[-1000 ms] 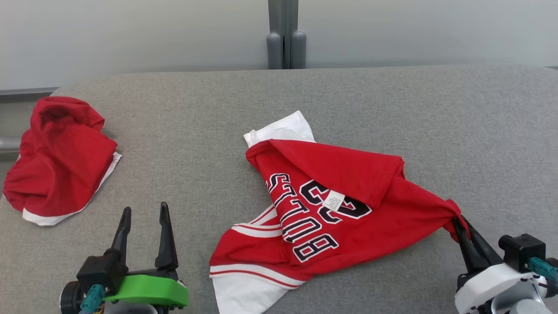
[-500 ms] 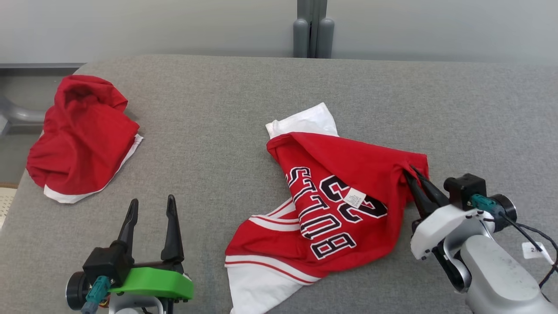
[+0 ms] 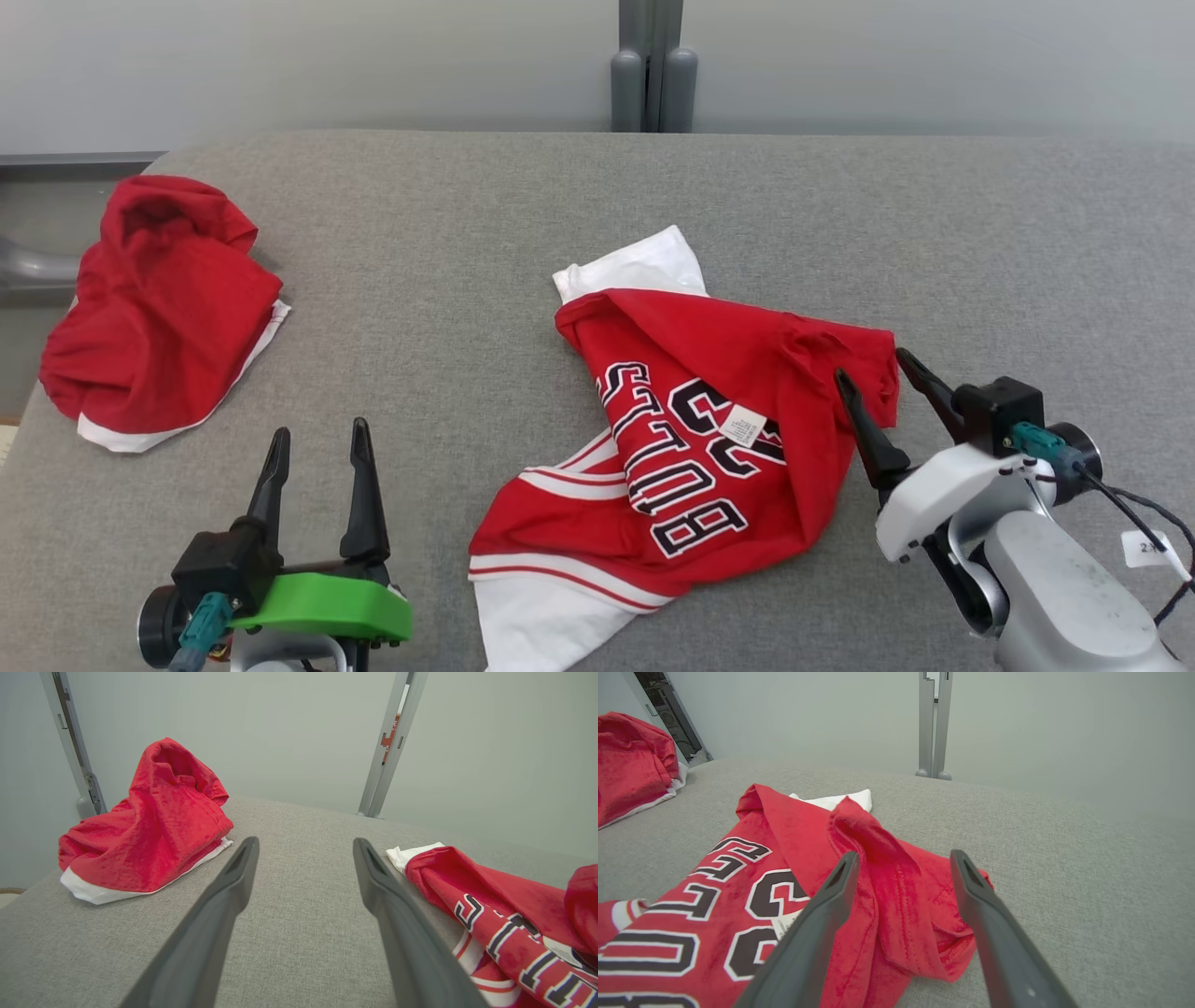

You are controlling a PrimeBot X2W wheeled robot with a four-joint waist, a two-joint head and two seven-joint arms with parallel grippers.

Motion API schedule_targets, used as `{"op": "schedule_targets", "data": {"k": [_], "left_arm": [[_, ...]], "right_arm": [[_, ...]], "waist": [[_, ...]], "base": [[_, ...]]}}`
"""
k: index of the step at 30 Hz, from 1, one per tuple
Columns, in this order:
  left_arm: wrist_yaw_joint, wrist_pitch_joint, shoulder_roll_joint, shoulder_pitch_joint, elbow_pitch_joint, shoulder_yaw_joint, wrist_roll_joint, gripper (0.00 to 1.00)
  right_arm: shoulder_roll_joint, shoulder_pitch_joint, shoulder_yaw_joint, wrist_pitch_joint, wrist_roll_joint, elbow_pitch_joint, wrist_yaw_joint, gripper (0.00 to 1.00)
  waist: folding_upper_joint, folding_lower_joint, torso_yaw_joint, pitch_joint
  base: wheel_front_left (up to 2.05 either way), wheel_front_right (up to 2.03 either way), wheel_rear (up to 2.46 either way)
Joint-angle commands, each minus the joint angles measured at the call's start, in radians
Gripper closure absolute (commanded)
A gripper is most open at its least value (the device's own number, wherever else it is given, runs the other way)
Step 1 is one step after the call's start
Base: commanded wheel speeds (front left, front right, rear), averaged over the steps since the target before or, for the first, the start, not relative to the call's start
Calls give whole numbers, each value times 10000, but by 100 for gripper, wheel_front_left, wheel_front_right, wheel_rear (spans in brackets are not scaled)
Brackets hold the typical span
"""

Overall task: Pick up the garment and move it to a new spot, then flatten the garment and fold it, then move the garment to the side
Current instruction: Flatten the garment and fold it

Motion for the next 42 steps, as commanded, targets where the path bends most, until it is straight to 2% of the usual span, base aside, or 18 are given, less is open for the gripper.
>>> {"op": "schedule_targets", "data": {"k": [1,10,21,29,42], "left_arm": [[40,-5,24,119,-13,22,27,0],[-6,-3,24,289,-61,237,140,0],[-103,-3,24,622,-64,512,244,0],[-299,-3,24,745,105,566,429,0],[-939,-3,25,-314,1551,-425,906,0]], "right_arm": [[-109,355,-132,-28,-45,-383,-17,0],[-170,2256,-1367,-30,-463,-2356,-17,0],[623,3957,-2890,-29,-1023,-4148,-17,0],[957,4308,-2987,-30,-1240,-4405,-17,0],[915,3898,-2600,-30,-1121,-4128,-17,0]], "waist": [[-1,0,-192,-123],[-1,0,-604,-270],[-1,0,-847,-615],[-1,0,-983,-777],[-1,0,-1218,-470]], "base": [[0,0,0],[0,0,0],[0,0,0],[0,0,0],[0,0,0]]}}
